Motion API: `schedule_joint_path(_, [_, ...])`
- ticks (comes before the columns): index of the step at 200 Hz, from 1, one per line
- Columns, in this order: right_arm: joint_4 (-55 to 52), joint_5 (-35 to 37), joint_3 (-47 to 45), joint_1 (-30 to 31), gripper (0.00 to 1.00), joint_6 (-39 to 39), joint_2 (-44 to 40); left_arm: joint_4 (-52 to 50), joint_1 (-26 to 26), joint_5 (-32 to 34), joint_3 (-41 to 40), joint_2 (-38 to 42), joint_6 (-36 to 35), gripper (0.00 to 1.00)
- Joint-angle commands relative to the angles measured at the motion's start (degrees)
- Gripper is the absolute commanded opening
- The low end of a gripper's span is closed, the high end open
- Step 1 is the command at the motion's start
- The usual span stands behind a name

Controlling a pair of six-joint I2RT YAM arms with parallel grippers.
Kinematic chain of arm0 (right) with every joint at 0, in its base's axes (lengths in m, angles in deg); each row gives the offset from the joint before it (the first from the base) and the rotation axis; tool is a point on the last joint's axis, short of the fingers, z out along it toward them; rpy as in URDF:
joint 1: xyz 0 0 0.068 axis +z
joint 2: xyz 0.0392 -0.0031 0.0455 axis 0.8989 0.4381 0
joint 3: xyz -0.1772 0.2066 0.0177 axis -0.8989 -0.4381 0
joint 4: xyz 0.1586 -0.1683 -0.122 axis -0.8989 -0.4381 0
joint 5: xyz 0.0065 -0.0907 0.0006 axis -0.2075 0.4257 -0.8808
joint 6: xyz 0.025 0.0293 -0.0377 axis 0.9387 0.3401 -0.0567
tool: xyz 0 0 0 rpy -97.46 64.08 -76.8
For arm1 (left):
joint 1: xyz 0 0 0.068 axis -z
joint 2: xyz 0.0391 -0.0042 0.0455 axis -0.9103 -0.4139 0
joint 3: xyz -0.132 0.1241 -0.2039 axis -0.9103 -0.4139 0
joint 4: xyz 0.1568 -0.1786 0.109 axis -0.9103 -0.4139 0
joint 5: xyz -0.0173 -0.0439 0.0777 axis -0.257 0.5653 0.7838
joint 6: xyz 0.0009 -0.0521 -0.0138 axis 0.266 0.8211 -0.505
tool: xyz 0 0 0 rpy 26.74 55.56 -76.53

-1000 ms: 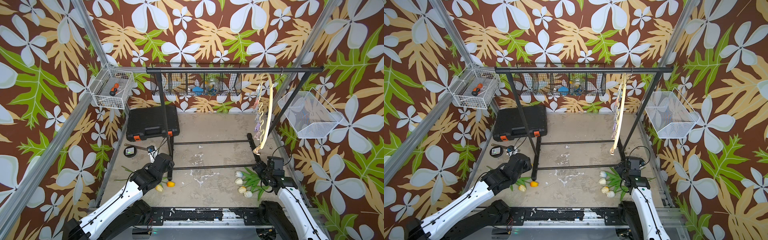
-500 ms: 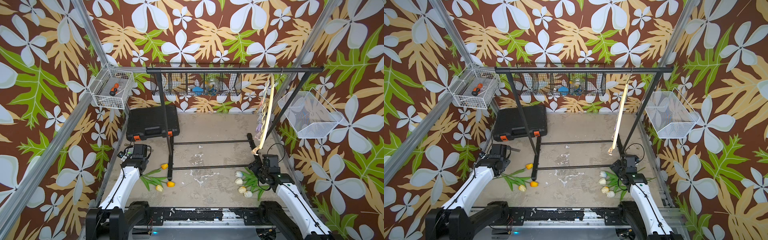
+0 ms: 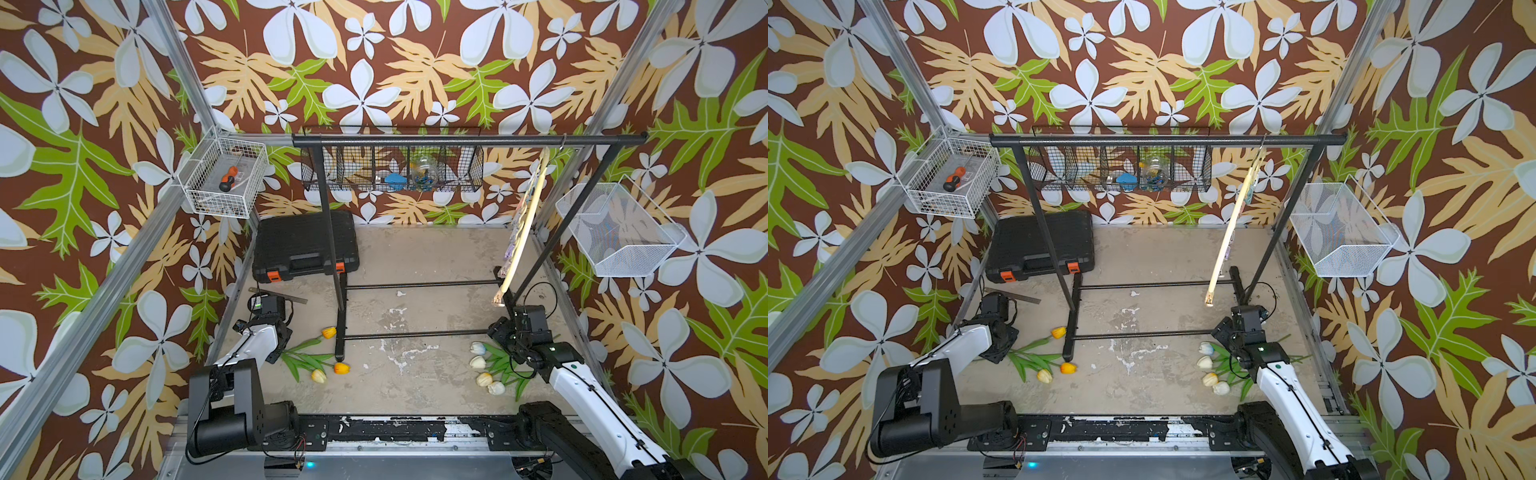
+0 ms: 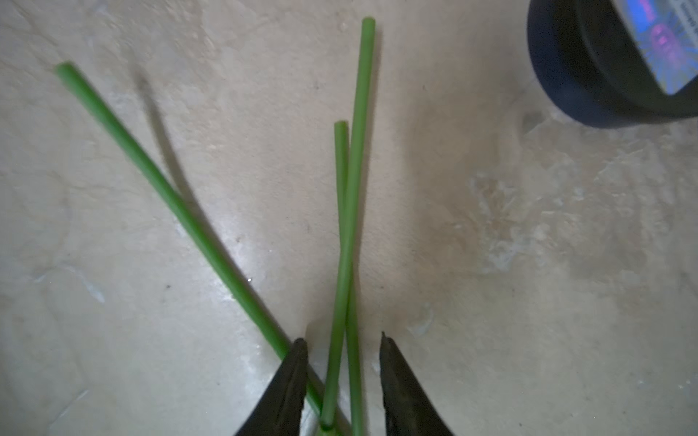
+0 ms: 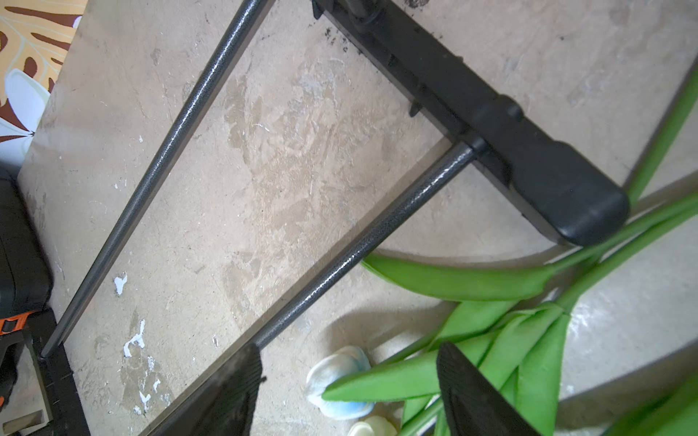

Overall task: Dry the flowers on a clothes hanger
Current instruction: Pick up the flower at the center of the board.

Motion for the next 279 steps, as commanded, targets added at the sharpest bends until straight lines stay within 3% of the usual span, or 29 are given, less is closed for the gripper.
schedule_joint_path(1, [-0.2,1.2,0.5,0.3,0.75,0.6,0.1,1.9,-0.1,-0.5,-0.6,-0.4,0.8,0.3])
schedule_joint_path(48, [0.4,1.4,0.0,0.4,0.75,0.3,0.3,1.9,-0.1,0.0,-0.4,0.4,0.4,0.15])
schedule_joint_path(95, [1.0,1.2,0.1,0.5,0.75,-0.1,0.4,0.4,-0.1,-0.8,0.8,4.5,0.6,0.07])
schedule_joint_path(167, [1.3,0.5,0.5,0.5,0.74,-1.3,-0.4,-4.2,-0.1,-1.7,4.4,12.2,-1.1,0.01])
schedule_joint_path(213, [4.2,-3.5,1.3,0.6,0.72,-5.7,-1.9,-5.7,0.2,-5.7,8.3,22.4,-9.1,0.0])
schedule_joint_path(240, [8.3,-10.1,1.6,0.9,0.72,-9.6,-3.8,-6.4,4.6,-8.2,11.8,28.5,-15.3,0.0])
schedule_joint_path(254, [10.9,-14.4,1.5,0.9,0.71,-11.1,-5.0,-9.1,9.1,-6.9,13.6,31.3,-14.7,0.0])
schedule_joint_path(279, [15.0,-21.9,1.8,1.0,0.71,-13.2,-6.8,-11.1,13.7,-13.3,13.4,35.6,-15.4,0.0])
